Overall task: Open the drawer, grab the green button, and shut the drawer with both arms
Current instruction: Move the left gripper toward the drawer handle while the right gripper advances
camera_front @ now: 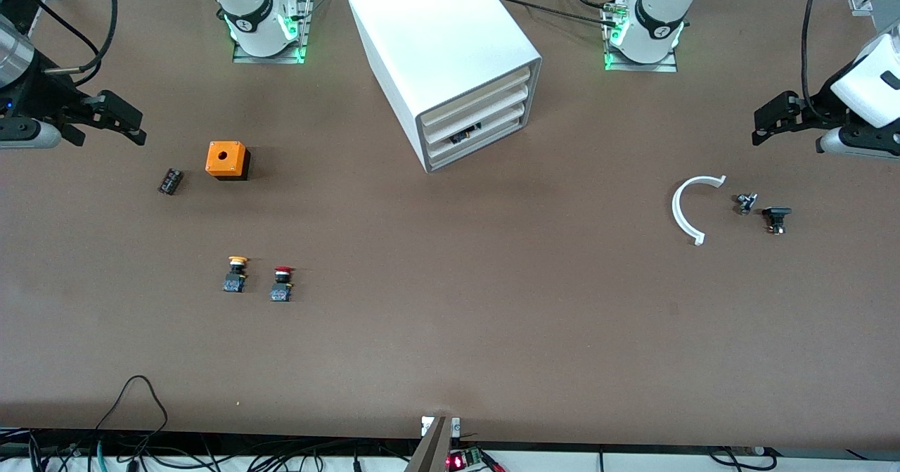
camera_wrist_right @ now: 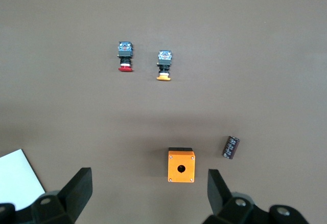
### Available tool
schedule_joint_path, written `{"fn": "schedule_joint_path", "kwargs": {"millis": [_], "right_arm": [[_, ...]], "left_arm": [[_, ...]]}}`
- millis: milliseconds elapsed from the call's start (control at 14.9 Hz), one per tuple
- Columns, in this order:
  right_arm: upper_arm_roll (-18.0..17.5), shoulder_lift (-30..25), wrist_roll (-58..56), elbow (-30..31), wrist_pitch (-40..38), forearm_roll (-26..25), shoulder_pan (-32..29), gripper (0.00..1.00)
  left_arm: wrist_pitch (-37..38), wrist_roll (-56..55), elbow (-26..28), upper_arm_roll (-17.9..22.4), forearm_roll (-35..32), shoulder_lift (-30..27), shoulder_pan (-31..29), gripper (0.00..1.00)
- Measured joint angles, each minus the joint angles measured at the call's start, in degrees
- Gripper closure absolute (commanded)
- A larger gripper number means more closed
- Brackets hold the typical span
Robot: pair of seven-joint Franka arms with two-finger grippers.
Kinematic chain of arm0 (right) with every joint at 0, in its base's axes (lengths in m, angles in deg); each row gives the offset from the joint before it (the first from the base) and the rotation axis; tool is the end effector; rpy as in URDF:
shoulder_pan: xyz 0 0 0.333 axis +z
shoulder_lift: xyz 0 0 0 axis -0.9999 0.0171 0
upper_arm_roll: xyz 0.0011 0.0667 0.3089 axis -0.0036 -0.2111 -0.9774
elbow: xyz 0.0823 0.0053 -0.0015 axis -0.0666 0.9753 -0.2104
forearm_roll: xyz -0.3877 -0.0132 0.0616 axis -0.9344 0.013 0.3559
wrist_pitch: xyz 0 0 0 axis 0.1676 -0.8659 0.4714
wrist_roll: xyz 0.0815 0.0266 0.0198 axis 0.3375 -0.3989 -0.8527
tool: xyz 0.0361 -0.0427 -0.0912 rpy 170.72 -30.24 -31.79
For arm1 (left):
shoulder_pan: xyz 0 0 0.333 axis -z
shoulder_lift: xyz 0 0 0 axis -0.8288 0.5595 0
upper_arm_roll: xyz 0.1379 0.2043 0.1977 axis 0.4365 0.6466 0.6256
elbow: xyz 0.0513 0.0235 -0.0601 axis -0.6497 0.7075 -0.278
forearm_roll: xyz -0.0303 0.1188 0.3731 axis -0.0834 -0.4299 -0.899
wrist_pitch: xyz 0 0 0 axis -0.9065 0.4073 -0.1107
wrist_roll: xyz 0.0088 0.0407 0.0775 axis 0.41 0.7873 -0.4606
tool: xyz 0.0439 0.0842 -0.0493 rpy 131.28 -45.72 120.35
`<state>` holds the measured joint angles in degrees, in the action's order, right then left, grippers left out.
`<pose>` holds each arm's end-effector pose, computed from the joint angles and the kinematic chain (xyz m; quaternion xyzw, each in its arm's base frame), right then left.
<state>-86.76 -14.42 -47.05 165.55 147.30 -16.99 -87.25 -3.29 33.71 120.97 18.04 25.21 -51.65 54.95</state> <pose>0.5498 0.0326 0.6064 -0.9997 -0.0117 -0.0197 0.0029 0.5526 -0.0183 0.6112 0.9984 -0.0561 -0.0081 0.0038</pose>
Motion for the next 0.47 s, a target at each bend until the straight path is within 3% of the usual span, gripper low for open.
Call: {"fn": "schedule_joint_path", "kwargs": {"millis": [471], "right_arm": [[-0.3, 0.0, 0.0, -0.8, -0.4, 0.0, 0.0, 0.0]], "left_arm": [[0.0, 0.0, 0.0, 0.0, 0.0, 0.0, 0.0, 0.0]]}}
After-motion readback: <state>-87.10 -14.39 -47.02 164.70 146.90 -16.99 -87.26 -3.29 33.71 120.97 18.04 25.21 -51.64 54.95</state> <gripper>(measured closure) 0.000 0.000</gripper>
